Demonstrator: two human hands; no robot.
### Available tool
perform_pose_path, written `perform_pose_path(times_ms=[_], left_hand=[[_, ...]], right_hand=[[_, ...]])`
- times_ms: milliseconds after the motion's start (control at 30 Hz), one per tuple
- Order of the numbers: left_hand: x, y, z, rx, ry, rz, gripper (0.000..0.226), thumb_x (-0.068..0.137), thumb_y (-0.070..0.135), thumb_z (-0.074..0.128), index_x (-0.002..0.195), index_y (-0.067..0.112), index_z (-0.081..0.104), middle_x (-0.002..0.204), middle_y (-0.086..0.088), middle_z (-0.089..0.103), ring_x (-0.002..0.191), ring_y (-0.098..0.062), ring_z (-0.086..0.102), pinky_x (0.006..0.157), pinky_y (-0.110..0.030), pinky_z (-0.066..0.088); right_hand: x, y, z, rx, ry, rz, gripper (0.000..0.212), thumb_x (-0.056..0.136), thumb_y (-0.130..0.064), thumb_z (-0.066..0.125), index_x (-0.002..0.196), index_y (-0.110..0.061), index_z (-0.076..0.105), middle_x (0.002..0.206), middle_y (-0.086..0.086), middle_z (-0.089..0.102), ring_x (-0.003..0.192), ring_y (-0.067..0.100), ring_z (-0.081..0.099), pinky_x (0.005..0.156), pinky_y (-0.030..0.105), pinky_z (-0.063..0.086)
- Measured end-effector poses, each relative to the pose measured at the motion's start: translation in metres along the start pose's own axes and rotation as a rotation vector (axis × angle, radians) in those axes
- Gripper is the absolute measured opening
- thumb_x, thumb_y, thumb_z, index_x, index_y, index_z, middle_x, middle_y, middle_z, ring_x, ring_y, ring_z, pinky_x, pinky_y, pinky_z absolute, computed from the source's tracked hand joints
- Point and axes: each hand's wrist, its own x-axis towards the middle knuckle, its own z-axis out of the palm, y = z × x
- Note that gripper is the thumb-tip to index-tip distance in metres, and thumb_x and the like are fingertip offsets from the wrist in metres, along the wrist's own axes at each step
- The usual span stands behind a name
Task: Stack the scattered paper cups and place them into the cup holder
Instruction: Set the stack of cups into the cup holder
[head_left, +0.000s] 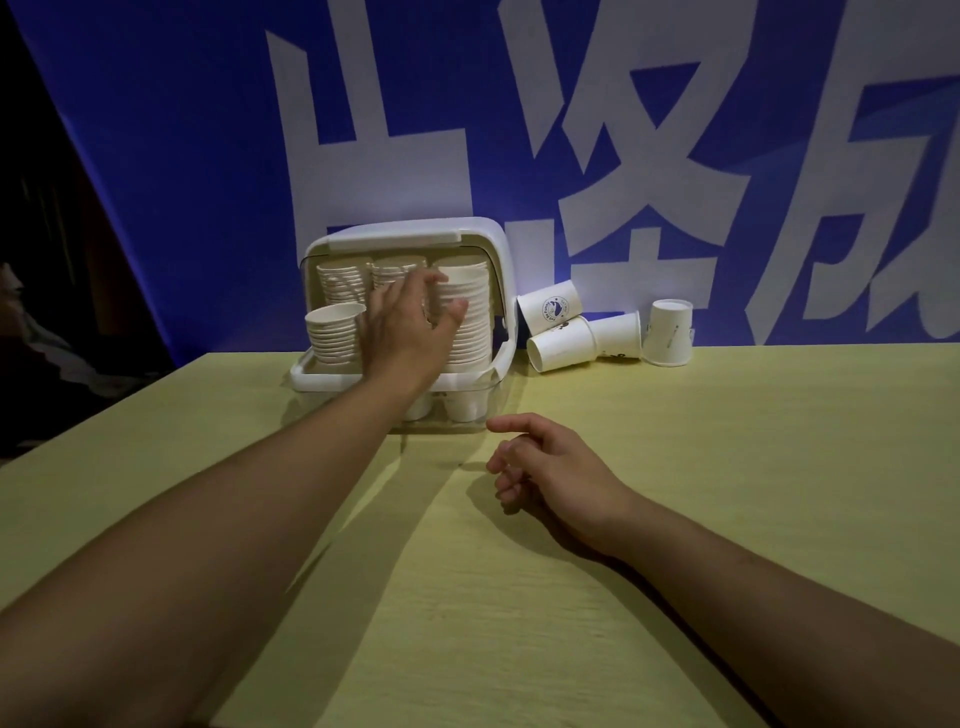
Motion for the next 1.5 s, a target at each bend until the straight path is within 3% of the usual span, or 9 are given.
perform_pose_path(times_ms=[100, 400, 467, 567, 733, 967, 1100, 1300, 1500], left_hand=[[-0.008, -0.004, 0.002, 0.199, 0.037, 0.108, 0.041, 0.099, 0.051, 0.046, 0.137, 0.035, 0.050, 0.152, 0.006, 0.042, 0.142, -0.022, 0.026, 0.111, -0.045, 0.018], [-0.020, -0.002, -0.004, 0.400, -0.098, 0.085, 0.065, 0.100, 0.050, 0.042, 0.157, 0.034, 0.013, 0.167, 0.002, 0.013, 0.153, -0.026, 0.003, 0.118, -0.052, 0.007], [-0.037, 0.007, -0.002, 0.310, -0.014, 0.082, 0.066, 0.098, 0.046, 0.047, 0.156, 0.031, 0.018, 0.165, -0.002, 0.013, 0.151, -0.026, 0.006, 0.118, -0.050, 0.009], [-0.077, 0.027, 0.013, -0.021, 0.124, 0.152, 0.045, 0.092, 0.032, 0.055, 0.137, 0.027, 0.049, 0.143, 0.000, 0.044, 0.129, -0.021, 0.033, 0.101, -0.033, 0.027], [-0.103, 0.064, 0.052, -0.573, -0.204, -0.356, 0.016, 0.098, 0.023, 0.058, 0.112, 0.031, 0.061, 0.114, 0.010, 0.061, 0.087, -0.005, 0.056, 0.071, -0.024, 0.048], [-0.108, 0.054, 0.077, -0.773, -0.270, -0.251, 0.020, 0.093, 0.019, 0.065, 0.096, 0.038, 0.060, 0.094, 0.016, 0.066, 0.057, 0.003, 0.049, 0.065, -0.026, 0.047], [-0.108, 0.053, 0.078, -0.838, -0.290, -0.251, 0.020, 0.090, 0.017, 0.067, 0.094, 0.035, 0.063, 0.092, 0.017, 0.066, 0.057, 0.002, 0.048, 0.065, -0.025, 0.046], [-0.105, 0.048, 0.081, -0.884, -0.310, -0.287, 0.014, 0.090, 0.019, 0.069, 0.100, 0.029, 0.068, 0.092, 0.016, 0.067, 0.062, 0.001, 0.053, 0.070, -0.028, 0.051], [-0.105, 0.049, 0.080, -0.879, -0.336, -0.285, 0.013, 0.089, 0.019, 0.071, 0.098, 0.027, 0.069, 0.094, 0.012, 0.068, 0.073, -0.007, 0.056, 0.075, -0.034, 0.054]], right_hand=[[0.000, 0.001, 0.000, 0.012, 0.001, 0.001, 0.026, 0.100, -0.006, 0.050, 0.123, -0.013, 0.059, 0.084, 0.011, 0.064, 0.070, 0.022, 0.055, 0.066, 0.036, 0.049], [-0.001, -0.002, 0.000, 0.037, 0.003, 0.003, 0.025, 0.100, -0.004, 0.049, 0.122, -0.010, 0.060, 0.084, 0.012, 0.062, 0.070, 0.024, 0.054, 0.063, 0.036, 0.048], [0.000, -0.003, -0.001, 0.027, 0.021, -0.017, 0.026, 0.100, -0.004, 0.049, 0.122, -0.011, 0.060, 0.082, 0.011, 0.063, 0.066, 0.023, 0.054, 0.060, 0.036, 0.048], [0.004, -0.004, -0.013, -0.120, 0.138, -0.097, 0.028, 0.099, -0.003, 0.050, 0.124, -0.012, 0.061, 0.079, 0.008, 0.066, 0.058, 0.021, 0.055, 0.058, 0.035, 0.050], [0.008, -0.014, -0.048, -0.318, 0.458, -0.163, 0.028, 0.098, -0.010, 0.052, 0.122, -0.023, 0.060, 0.097, 0.008, 0.067, 0.072, 0.015, 0.059, 0.065, 0.042, 0.058], [0.037, -0.026, -0.124, -0.537, 0.751, -0.117, 0.039, 0.098, -0.017, 0.059, 0.136, -0.023, 0.051, 0.124, 0.001, 0.057, 0.105, 0.019, 0.059, 0.092, 0.037, 0.056], [0.076, -0.033, -0.171, -0.896, 0.807, -0.081, 0.050, 0.095, -0.023, 0.065, 0.141, -0.031, 0.046, 0.141, 0.007, 0.042, 0.123, 0.027, 0.050, 0.103, 0.040, 0.046], [0.119, -0.040, -0.211, -1.005, 0.831, -0.074, 0.063, 0.094, -0.031, 0.067, 0.148, -0.036, 0.035, 0.149, 0.008, 0.034, 0.131, 0.031, 0.041, 0.108, 0.046, 0.039], [0.122, -0.038, -0.214, -1.020, 0.895, -0.168, 0.028, 0.092, -0.034, 0.068, 0.116, -0.021, 0.059, 0.134, 0.006, 0.051, 0.117, 0.026, 0.053, 0.096, 0.034, 0.049]])
